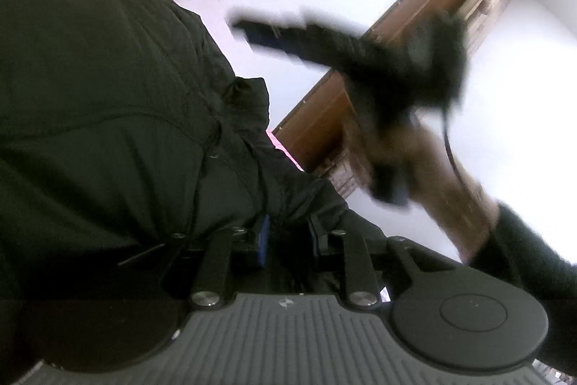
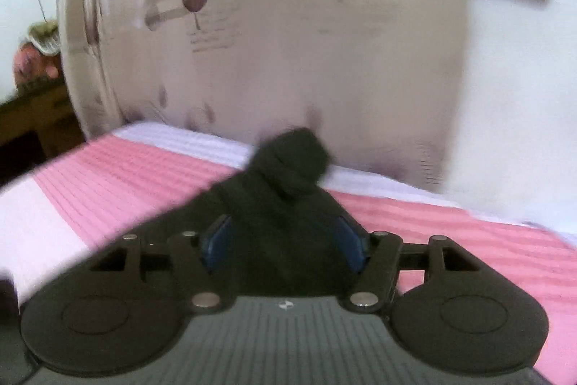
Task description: Fold large clothes
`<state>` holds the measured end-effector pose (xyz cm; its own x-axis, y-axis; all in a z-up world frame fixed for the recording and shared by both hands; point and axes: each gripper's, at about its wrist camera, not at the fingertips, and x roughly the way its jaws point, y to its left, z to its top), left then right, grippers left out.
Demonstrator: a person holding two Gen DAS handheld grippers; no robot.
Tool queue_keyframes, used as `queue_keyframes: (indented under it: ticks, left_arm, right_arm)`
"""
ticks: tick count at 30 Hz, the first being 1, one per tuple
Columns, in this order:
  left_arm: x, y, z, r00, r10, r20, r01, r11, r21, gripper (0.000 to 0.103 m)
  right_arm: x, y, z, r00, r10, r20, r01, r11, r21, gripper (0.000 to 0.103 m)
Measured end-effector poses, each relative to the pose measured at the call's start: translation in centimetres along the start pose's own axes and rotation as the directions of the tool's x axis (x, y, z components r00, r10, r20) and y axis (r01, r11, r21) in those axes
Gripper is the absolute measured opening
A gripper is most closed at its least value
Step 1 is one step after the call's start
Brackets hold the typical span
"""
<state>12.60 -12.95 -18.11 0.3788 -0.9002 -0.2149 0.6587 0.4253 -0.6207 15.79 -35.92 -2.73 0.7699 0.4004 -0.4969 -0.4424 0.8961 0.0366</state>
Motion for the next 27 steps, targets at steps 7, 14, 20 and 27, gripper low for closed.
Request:
queue_keyframes:
  ticks: [7, 14, 20, 27]
  left_arm:
    - [-0.1, -0.1, -0.4, 1.0, 0.002, 0.003, -0.002, 1.0, 0.013, 0.028]
    - [0.0, -0.5, -0.6, 1.0, 0.015, 0.0, -0.015, 0.999, 0.03, 0.028]
    - [-0.2, -0.8, -0.6, 1.0, 0.016, 0.01, -0.017, 0.999, 0.027, 0.027]
    - [-0.3, -0.8, -1.0, 1.0, 0.015, 0.024, -0.016, 0.999, 0.032, 0.028]
  right_arm:
    - [-0.8, -1.4, -8.1, 0.983, -0.138, -0.12, 0.145, 0.988, 0.052, 0.034]
    - [1.1, -2.2, -11.1, 0.984, -0.158, -0.077, 0.171, 0.964, 0.203, 0.033]
    - [-3.9, -2.0, -9.9, 0.991, -0.132, 0.021, 0.117, 0.931, 0.345, 0.037]
    - [-12.0, 5.9, -12.9, 0.988, -0.13, 0.087, 0.106, 0.964, 0.245, 0.037]
